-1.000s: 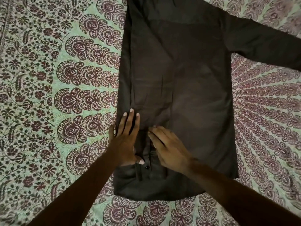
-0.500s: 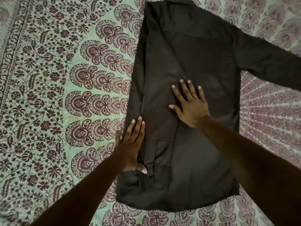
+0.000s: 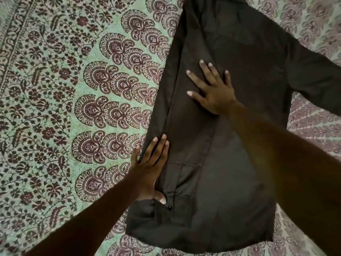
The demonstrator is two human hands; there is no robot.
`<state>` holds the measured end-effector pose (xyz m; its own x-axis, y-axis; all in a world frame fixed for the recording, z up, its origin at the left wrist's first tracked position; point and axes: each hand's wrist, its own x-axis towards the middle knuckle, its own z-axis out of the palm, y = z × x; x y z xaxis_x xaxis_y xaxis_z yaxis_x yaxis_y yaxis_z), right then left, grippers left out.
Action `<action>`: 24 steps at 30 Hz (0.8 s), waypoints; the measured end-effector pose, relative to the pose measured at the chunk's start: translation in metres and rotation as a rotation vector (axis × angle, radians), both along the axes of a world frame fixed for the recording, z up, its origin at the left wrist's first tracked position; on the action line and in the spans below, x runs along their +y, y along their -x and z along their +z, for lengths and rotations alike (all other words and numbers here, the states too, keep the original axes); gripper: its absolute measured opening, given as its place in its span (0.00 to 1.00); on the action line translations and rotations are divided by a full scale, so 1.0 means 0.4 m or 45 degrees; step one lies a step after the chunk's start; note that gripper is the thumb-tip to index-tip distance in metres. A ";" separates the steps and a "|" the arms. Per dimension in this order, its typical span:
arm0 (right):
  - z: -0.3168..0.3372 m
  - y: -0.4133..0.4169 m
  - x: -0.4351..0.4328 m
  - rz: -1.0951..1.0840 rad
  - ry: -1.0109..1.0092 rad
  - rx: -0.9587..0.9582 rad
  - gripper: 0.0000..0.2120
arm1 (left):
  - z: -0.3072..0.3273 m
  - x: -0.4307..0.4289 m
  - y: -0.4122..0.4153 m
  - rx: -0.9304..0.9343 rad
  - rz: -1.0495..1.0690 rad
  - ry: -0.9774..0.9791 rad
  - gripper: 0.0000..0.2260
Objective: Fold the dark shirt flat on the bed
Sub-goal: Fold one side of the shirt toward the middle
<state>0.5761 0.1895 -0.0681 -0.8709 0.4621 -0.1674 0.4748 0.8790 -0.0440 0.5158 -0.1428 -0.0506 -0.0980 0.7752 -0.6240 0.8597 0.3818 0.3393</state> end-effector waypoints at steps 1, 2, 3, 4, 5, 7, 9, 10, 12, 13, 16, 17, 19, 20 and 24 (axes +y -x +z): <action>0.007 0.009 -0.005 -0.009 -0.022 0.004 0.33 | 0.003 0.001 0.000 -0.009 0.010 -0.004 0.76; 0.013 0.013 -0.024 0.004 -0.061 0.024 0.35 | 0.004 -0.001 0.000 -0.021 0.013 -0.007 0.76; 0.017 0.007 -0.052 0.053 -0.086 0.055 0.36 | 0.007 -0.002 0.001 -0.024 0.013 -0.012 0.76; 0.015 -0.009 -0.087 0.145 -0.081 0.079 0.37 | 0.005 -0.004 0.001 -0.012 0.011 -0.023 0.77; 0.002 -0.033 -0.122 0.267 -0.059 0.084 0.37 | 0.001 -0.006 0.002 0.008 0.009 -0.035 0.78; -0.016 -0.075 -0.150 0.446 -0.025 0.032 0.37 | -0.005 -0.006 0.001 0.011 0.006 -0.047 0.78; -0.029 -0.075 -0.120 0.331 -0.031 0.064 0.35 | -0.008 -0.004 -0.001 0.013 -0.001 -0.050 0.77; -0.030 -0.065 -0.097 0.193 -0.034 0.081 0.35 | -0.010 -0.004 -0.002 0.016 -0.011 -0.043 0.77; -0.022 -0.036 -0.057 -0.035 0.024 0.075 0.35 | -0.005 -0.006 -0.005 0.015 -0.012 -0.055 0.77; -0.016 -0.023 -0.045 -0.085 0.053 0.067 0.35 | -0.001 -0.007 -0.006 0.017 -0.001 -0.075 0.77; 0.011 0.012 -0.042 -0.034 0.055 0.076 0.38 | 0.023 -0.003 -0.022 0.052 0.123 -0.195 0.68; 0.018 0.017 -0.047 0.001 0.053 0.089 0.38 | 0.029 0.005 -0.024 0.080 0.212 -0.295 0.61; 0.022 0.021 -0.056 0.051 0.084 0.098 0.36 | 0.035 0.057 -0.015 0.145 0.370 -0.513 0.47; 0.022 0.022 -0.060 0.074 0.119 0.091 0.35 | 0.037 0.102 0.000 0.177 0.418 -0.615 0.41; 0.000 0.006 -0.072 0.125 0.197 0.064 0.35 | 0.025 0.310 0.108 0.361 0.310 -0.728 0.31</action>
<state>0.5738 0.1607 -0.0681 -0.9197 0.3463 -0.1849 0.3806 0.9020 -0.2040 0.4725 -0.0188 -0.0407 -0.4108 0.9105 -0.0471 0.8574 0.4034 0.3196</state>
